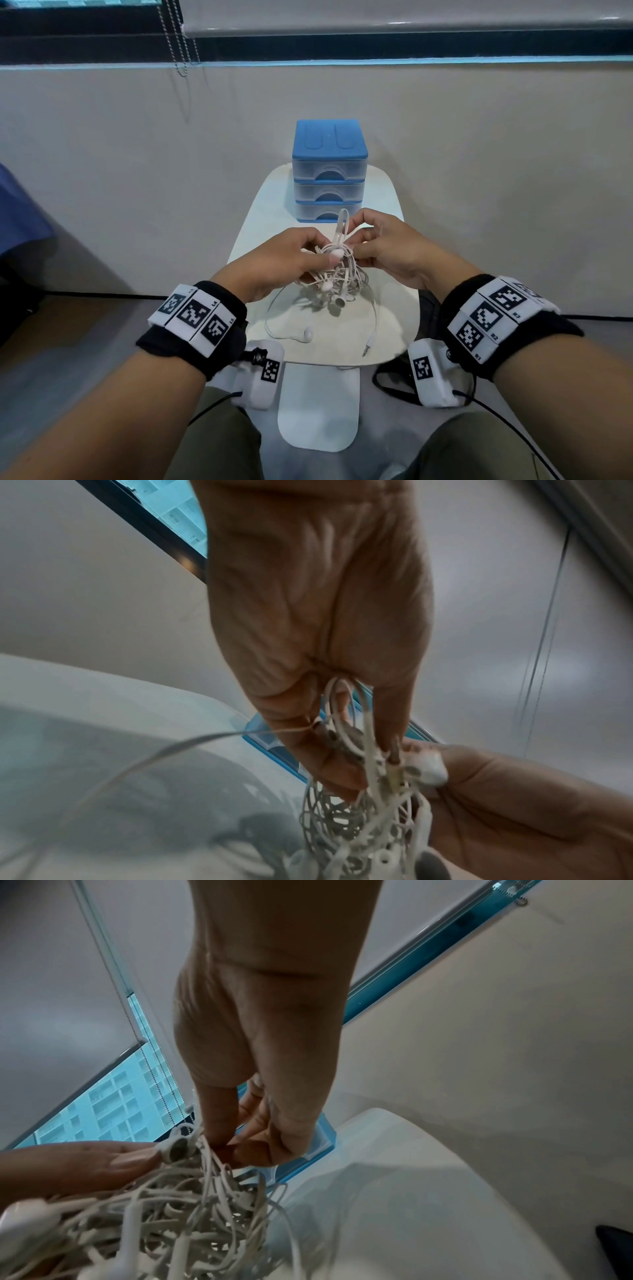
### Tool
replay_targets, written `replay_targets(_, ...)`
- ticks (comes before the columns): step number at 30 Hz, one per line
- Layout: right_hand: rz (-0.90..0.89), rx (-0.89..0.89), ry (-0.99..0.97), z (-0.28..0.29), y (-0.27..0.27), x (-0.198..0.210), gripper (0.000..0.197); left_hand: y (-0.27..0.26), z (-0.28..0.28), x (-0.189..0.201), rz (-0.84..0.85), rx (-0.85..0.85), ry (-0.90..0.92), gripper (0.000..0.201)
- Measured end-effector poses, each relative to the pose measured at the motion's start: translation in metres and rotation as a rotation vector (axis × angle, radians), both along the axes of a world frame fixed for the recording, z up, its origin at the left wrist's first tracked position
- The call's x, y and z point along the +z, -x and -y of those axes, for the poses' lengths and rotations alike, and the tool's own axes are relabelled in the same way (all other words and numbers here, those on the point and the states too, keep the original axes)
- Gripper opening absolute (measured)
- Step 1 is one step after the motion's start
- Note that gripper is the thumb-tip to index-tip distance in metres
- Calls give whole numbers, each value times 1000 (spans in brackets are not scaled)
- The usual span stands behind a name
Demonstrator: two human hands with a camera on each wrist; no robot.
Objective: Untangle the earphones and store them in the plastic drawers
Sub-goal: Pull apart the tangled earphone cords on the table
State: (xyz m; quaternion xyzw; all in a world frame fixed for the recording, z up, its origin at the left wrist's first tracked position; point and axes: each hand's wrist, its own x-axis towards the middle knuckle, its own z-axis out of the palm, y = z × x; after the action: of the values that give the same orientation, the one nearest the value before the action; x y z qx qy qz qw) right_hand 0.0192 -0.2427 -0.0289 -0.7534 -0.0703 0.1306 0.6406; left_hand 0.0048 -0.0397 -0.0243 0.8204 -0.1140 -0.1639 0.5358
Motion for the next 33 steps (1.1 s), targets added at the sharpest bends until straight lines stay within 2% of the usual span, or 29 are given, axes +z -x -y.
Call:
replay_targets(5, 13, -48, -22, -2, 1, -2, 30, 1, 2, -5, 20, 42, 34, 23)
replay_targets(9, -12, -100, -88, -1, 3, -4, 33, 5, 4, -14, 72, 147, 110, 22)
replay_targets(13, 59, -156, -70, -6, 8, -1, 30, 8, 5, -24, 104, 227, 154, 19)
replay_targets(16, 124, -84, -24, -9, 13, 2, 34, 7, 4, -25, 108, 285, 161, 19)
replay_targets(19, 218, 49, 36, -10, 17, 2, 35, 6, 1, -24, 114, 324, 143, 19)
replay_targets(22, 326, 109, 151, -11, 17, 0, 24, 5, 0, -23, 116, 324, 136, 20)
replay_targets(25, 414, 95, 314, -13, 16, -2, 16, 6, -1, -21, 119, 316, 118, 21)
replay_targets(33, 631, 48, 544, -12, 16, 8, 13, 7, -2, -11, 192, 359, -16, 18)
